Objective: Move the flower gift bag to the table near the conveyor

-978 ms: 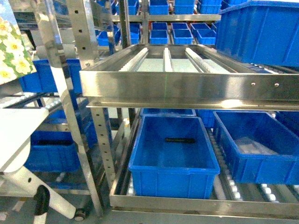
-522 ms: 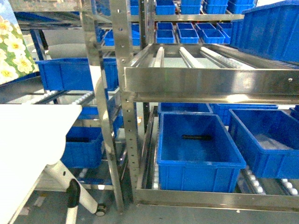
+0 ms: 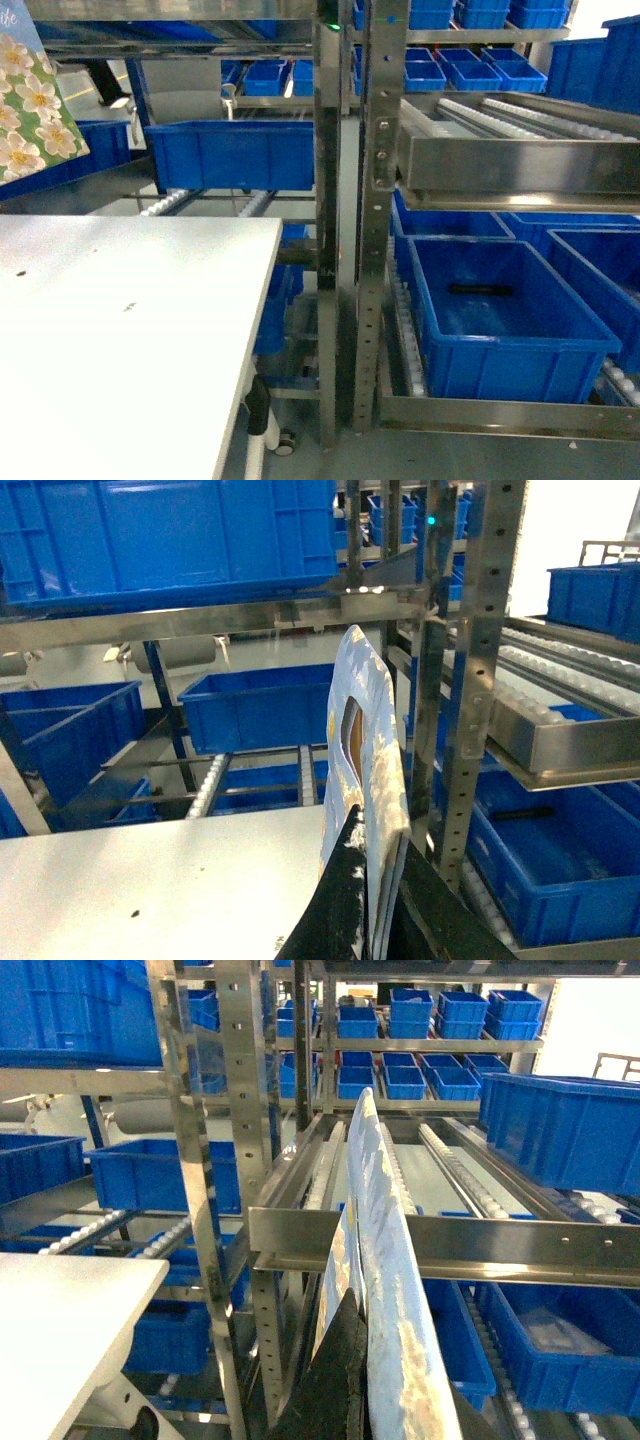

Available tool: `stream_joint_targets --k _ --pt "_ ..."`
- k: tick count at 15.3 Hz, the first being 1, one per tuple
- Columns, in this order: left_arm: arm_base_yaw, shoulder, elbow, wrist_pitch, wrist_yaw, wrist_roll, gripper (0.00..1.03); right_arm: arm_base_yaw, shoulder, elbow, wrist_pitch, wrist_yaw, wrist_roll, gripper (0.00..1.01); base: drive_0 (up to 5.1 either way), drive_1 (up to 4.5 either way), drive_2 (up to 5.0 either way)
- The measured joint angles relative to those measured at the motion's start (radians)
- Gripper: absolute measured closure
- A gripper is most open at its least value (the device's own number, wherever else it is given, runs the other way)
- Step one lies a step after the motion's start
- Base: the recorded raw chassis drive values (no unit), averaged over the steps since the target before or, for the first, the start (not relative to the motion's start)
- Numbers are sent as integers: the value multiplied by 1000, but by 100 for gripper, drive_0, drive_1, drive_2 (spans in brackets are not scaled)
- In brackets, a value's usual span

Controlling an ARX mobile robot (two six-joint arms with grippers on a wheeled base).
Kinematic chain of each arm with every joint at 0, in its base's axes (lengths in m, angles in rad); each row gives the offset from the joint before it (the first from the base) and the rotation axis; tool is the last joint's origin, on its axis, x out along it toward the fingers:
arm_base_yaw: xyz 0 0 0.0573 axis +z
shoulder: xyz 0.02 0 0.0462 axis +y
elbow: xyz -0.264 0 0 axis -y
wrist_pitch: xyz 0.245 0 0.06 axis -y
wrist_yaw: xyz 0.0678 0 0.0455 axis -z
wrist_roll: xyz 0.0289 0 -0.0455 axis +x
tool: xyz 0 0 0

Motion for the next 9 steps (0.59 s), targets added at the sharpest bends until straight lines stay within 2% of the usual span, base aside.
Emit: stream_joint_targets --k 9 --pt "1 1 0 1 0 0 101 0 0 0 1 0 0 99 -493 252 252"
